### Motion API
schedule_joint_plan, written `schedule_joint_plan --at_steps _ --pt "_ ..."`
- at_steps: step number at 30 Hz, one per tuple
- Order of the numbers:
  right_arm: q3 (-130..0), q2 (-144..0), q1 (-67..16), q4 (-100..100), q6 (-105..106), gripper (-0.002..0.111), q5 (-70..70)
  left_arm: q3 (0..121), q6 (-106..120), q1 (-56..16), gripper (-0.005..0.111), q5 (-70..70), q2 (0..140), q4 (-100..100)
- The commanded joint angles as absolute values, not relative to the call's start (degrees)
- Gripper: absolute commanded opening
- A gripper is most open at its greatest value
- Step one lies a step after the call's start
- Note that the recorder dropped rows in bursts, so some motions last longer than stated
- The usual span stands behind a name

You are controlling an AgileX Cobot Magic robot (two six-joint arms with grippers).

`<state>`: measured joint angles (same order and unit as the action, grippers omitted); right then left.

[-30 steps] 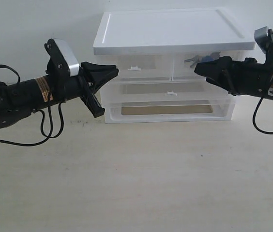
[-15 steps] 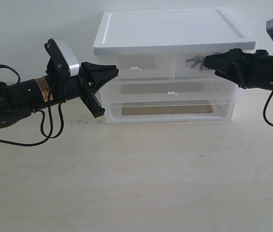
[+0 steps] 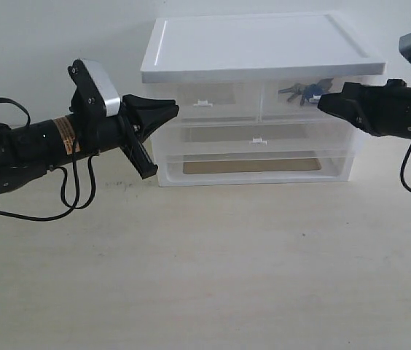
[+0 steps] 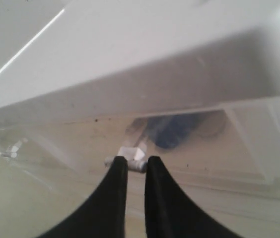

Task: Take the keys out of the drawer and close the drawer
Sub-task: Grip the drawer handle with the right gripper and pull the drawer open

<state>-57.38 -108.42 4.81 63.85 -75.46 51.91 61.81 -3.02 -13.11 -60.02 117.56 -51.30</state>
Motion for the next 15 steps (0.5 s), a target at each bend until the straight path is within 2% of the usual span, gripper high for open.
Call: schedule_joint_plan --at_steps 1,15 --pt "-57.9 -107.5 5.2 63.6 -74.2 0.000 55.5 62.1 -3.0 -13.3 0.004 -59.6 117.5 -51.4" --pt "-52.4 -103.9 5.2 66.8 -74.1 0.000 55.3 63.0 -2.1 -13.3 0.004 -58.0 118.0 -43.3"
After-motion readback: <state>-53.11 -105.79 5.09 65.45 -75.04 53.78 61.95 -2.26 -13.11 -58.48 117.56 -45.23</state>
